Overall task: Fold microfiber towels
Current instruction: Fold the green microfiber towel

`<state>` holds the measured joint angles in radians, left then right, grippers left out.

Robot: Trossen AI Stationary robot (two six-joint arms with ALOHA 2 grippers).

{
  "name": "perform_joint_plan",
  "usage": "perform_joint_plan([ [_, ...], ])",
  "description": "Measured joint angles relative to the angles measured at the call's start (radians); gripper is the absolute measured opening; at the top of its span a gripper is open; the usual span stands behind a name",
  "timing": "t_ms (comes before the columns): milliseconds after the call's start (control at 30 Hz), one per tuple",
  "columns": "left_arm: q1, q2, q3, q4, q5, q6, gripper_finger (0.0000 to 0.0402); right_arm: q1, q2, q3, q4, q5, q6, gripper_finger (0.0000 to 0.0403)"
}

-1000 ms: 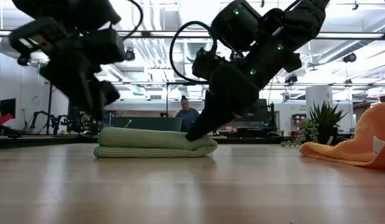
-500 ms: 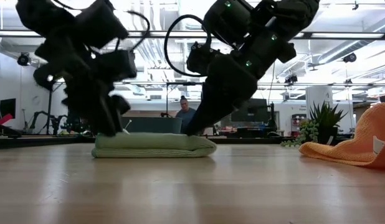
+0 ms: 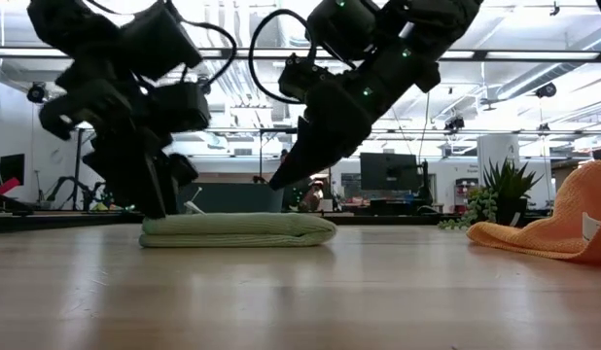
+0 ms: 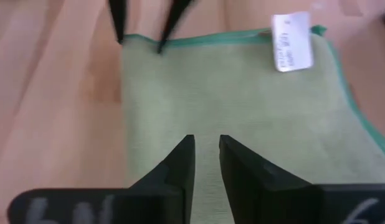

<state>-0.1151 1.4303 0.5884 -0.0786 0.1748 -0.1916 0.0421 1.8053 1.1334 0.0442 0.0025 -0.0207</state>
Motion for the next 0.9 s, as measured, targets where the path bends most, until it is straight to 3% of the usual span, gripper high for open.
perform_joint_plan([
  [167, 0.006, -0.116, -0.002, -0.136, -0.044, 0.022, 0.0136, -0.021, 0.008, -0.017, 0.050, 0.002, 0.000, 0.0048],
  [333, 0.039, -0.226, -0.014, -0.253, -0.287, 0.050, 0.0136, -0.023, 0.016, -0.039, 0.079, 0.000, 0.001, 0.0036],
  [400, 0.073, -0.260, -0.027, -0.247, -0.337, 0.067, 0.0136, -0.023, 0.016, -0.043, 0.098, 0.000, 0.001, 0.0034],
  [600, 0.197, -0.285, -0.043, -0.170, -0.361, 0.099, 0.0136, -0.023, 0.016, -0.045, 0.128, 0.000, -0.004, 0.0034],
  [900, 0.329, -0.184, -0.081, 0.012, -0.360, 0.136, 0.0137, -0.023, 0.016, -0.049, 0.141, 0.000, -0.006, 0.0034],
])
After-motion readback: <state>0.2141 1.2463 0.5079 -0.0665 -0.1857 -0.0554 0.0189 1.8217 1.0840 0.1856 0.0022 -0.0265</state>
